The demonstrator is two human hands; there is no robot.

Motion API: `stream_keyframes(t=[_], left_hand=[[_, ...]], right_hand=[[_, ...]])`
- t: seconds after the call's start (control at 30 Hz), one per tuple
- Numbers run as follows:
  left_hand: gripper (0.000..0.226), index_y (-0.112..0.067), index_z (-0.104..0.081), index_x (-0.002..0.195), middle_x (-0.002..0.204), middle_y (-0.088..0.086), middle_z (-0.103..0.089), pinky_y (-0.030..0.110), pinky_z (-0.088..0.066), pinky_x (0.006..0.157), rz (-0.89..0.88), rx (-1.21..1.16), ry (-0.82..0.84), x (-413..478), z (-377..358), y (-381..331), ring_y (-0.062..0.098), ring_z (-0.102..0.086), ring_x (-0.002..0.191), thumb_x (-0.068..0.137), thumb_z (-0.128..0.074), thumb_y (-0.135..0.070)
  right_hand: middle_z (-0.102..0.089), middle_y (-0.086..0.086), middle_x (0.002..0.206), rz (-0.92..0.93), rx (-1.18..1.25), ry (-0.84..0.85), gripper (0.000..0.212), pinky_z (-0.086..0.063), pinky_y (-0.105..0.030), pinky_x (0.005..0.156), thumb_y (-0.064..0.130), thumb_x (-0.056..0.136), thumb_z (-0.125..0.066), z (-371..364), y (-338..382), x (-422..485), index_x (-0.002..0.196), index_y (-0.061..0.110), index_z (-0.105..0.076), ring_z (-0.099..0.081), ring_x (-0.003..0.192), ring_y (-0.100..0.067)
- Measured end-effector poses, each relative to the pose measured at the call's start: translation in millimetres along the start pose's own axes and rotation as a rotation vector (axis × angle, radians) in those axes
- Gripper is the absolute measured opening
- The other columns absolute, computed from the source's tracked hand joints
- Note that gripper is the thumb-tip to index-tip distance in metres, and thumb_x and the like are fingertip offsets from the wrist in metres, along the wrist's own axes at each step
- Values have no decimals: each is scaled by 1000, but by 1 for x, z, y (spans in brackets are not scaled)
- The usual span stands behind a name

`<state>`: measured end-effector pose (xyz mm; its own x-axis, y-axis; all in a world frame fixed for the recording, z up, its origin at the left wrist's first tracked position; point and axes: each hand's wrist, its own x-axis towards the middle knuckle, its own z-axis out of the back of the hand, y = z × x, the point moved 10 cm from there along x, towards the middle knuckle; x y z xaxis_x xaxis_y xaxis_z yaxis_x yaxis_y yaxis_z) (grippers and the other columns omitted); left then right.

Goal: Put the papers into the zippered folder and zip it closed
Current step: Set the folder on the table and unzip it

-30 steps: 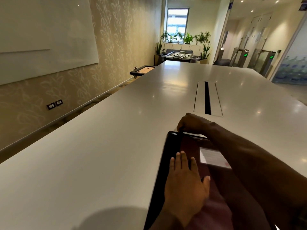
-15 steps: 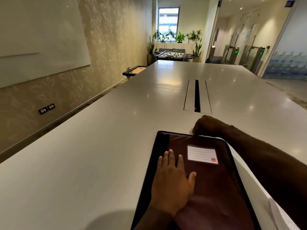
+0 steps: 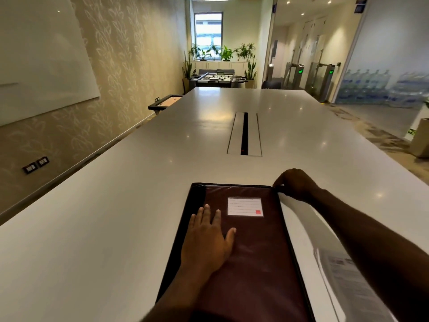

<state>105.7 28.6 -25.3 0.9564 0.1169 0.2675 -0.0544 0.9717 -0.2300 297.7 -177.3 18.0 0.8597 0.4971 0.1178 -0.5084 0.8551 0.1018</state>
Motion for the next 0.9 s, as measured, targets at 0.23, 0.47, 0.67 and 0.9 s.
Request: stream_keyframes(t=[0.23,0.47,0.67,0.9], left_hand=[[73,-20,-33,148,157,13,-26,37,-7,119,17,3,10,2,0,1,25,-16,146,90,-31,-64],[72,-17,-35,147,156,15,-27,39,-9,118,33,-8,41,0,3,-2,27,-18,146,91,-34,-62],[71,-17,-32,148,157,15,-25,39,-9,119,18,-3,72,-3,2,-4,26,-16,147,93,-31,-62],[70,-17,-31,149,157,15,-24,40,-9,119,-1,2,54,-1,0,-4,27,-15,147,93,-33,-60]], right_hand=[[-73,8,99,-165,98,-61,11,-11,-62,110,32,85,-66,-7,-12,-43,88,33,-77,-54,120,-16],[-75,10,98,-193,139,-106,13,-6,-66,110,31,87,-64,-6,-2,-85,90,33,-77,-54,121,-14],[-75,7,99,-211,87,-150,16,-8,-65,111,27,90,-61,2,7,-103,93,32,-76,-58,113,-16],[-73,2,92,-202,-27,-138,16,-30,-56,105,25,90,-53,-5,18,-98,92,26,-69,-62,103,-25]])
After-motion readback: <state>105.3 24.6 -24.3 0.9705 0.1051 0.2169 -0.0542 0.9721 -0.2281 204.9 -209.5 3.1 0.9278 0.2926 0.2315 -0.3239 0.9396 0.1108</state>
